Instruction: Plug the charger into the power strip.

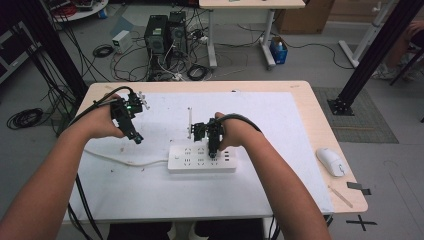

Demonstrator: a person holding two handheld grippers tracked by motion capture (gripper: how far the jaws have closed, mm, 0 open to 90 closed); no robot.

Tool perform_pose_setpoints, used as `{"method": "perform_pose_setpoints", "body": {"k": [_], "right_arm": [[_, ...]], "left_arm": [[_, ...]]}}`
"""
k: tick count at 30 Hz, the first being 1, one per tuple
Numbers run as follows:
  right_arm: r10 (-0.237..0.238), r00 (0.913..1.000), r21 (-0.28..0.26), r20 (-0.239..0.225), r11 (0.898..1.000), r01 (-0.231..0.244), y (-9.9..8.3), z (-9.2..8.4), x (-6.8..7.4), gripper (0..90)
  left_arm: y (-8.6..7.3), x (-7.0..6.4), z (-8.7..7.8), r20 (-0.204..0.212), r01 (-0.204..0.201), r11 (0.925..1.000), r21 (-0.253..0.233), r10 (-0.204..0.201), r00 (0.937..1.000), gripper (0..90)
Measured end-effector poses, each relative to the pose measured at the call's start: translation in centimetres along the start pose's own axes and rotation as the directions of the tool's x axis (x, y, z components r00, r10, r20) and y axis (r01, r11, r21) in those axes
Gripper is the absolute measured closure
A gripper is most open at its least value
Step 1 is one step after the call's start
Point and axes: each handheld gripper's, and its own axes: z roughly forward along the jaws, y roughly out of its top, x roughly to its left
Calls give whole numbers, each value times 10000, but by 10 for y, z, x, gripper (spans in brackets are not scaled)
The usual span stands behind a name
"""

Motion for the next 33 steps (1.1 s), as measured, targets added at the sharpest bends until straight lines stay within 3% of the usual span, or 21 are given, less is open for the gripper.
{"method": "perform_pose_setpoints", "body": {"k": [16, 20, 23, 28, 33], "right_arm": [[-97, 9999, 8, -78, 10000, 97, 0, -1, -1, 617], [136, 9990, -4, -429, 9999, -136, -1, -4, -1, 514], [239, 9988, -26, -417, 9997, -240, -2, -5, -2, 506], [670, 9972, -934, -341, 9932, -699, -14, -22, -5, 413], [1188, 9920, -1598, -417, 9793, -1240, -24, -35, -7, 364]], "left_arm": [[0, -1, -3, -61, 32, 10000, -79, -33, 10000, 18], [0, 1, -6, -98, 72, 10000, -26, -72, 9999, 18], [0, 1, -6, -112, 46, 10000, -47, -47, 9999, 18], [2, 1, -5, -112, 33, 10000, -12, -33, 9999, 18], [4, 1, -5, -107, 16, 10000, 58, -15, 9999, 18]]}}
